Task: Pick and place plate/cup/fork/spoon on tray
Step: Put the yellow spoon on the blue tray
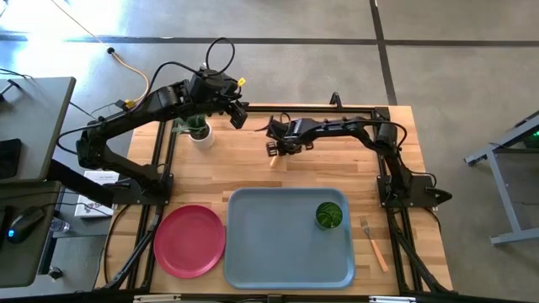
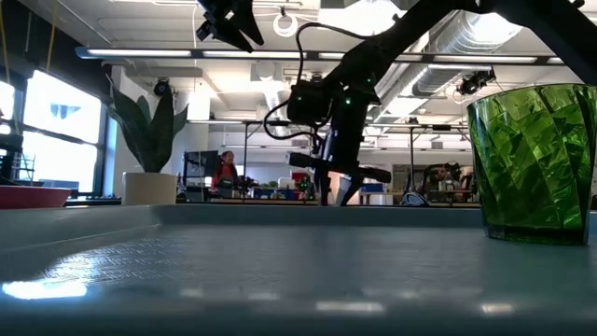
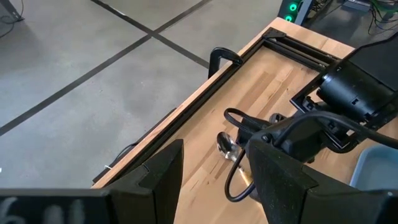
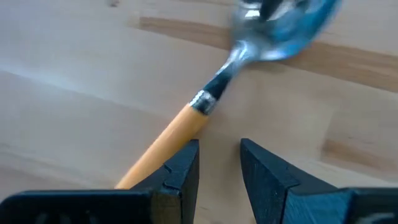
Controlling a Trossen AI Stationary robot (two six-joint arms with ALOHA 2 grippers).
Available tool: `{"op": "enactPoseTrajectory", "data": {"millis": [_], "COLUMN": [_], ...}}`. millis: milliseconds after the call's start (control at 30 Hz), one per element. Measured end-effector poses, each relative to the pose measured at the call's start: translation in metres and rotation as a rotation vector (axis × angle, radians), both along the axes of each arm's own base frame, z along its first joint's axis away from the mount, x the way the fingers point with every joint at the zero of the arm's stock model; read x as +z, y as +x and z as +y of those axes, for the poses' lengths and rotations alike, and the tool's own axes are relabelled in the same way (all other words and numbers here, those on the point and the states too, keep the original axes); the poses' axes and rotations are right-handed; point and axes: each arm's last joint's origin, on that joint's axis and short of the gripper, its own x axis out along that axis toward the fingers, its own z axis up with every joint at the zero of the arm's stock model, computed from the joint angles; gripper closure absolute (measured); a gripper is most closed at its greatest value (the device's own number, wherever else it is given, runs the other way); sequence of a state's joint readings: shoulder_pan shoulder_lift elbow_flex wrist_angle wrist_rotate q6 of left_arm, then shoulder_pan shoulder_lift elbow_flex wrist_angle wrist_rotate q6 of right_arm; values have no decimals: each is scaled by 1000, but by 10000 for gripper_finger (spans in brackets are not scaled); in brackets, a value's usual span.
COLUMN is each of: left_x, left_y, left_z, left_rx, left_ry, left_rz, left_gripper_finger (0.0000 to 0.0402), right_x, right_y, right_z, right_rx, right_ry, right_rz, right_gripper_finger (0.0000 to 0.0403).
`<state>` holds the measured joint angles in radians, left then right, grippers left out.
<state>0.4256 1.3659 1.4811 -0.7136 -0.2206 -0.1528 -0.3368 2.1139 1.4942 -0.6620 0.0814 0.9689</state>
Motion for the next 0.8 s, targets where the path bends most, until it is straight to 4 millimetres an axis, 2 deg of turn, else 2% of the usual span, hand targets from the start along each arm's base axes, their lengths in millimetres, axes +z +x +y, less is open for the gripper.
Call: {"op": "enactPoseTrajectory", "data": {"millis": [400, 633, 800], "left_x": [-1, -4, -4], "left_y": [-1, -3, -3], "left_z": [0, -1, -1], "left_rx": [0, 14, 18], "left_ry": [-6, -37, -41], "left_rz": [12, 35, 32], "left_gripper_finger": [229, 229, 229], "right_x": [4, 38, 68], "right_y": [-2, -3, -2], "right_z": [2, 1, -7], "right_rx": [15, 54, 65], "right_ry": [34, -19, -112], "right_rz": [8, -28, -43], "right_gripper_finger": [295, 295, 295]}}
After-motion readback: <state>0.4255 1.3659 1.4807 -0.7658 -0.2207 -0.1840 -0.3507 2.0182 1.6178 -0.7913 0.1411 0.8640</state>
